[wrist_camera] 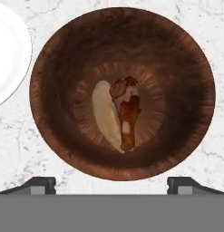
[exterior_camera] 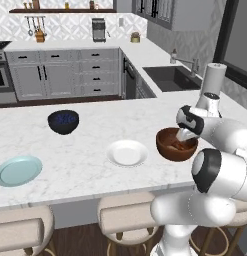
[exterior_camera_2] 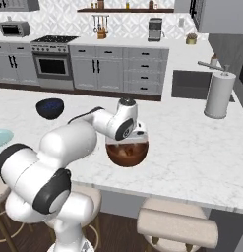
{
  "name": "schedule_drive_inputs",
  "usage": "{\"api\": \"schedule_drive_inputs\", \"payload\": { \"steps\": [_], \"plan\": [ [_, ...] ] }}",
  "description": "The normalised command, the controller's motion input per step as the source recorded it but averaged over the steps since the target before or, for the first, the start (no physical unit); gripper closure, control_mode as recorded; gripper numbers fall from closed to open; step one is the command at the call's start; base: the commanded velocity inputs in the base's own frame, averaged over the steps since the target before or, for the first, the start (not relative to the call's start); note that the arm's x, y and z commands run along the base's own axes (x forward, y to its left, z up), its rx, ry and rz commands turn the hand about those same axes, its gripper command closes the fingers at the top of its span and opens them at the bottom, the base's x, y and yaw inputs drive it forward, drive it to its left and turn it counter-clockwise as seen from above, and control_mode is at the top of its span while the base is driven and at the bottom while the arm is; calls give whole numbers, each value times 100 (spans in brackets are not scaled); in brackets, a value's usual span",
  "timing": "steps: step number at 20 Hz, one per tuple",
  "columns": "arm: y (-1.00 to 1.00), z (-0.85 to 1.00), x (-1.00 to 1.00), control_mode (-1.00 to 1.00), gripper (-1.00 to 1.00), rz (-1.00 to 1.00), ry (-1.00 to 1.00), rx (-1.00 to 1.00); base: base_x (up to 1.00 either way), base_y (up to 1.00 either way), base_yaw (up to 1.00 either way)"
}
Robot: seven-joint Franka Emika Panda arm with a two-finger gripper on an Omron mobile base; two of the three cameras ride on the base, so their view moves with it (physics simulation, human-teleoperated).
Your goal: Pick the chicken drumstick and sweet potato from their plates and place them in the bowl. Then put the bowl in the fridge.
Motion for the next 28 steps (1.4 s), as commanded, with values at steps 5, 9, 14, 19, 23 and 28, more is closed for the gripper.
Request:
{"api": "schedule_drive_inputs", "payload": {
  "steps": [5, 9, 14, 19, 23, 28],
  "plan": [
    [-45, 4, -15, -100, -100, -51, 12, 10, 0, 0, 0],
    [-54, 1, -15, -100, -100, -29, 1, 32, 0, 0, 0],
    [-16, -23, 11, -100, -100, -21, -2, 25, 0, 0, 0],
    [0, -24, 50, -100, -100, -13, 4, 11, 0, 0, 0],
    [0, -22, 40, -100, -100, -2, 18, 3, 0, 0, 0],
    [3, -33, 13, -100, -100, 0, 20, 0, 0, 0, 0]
  ]
}}
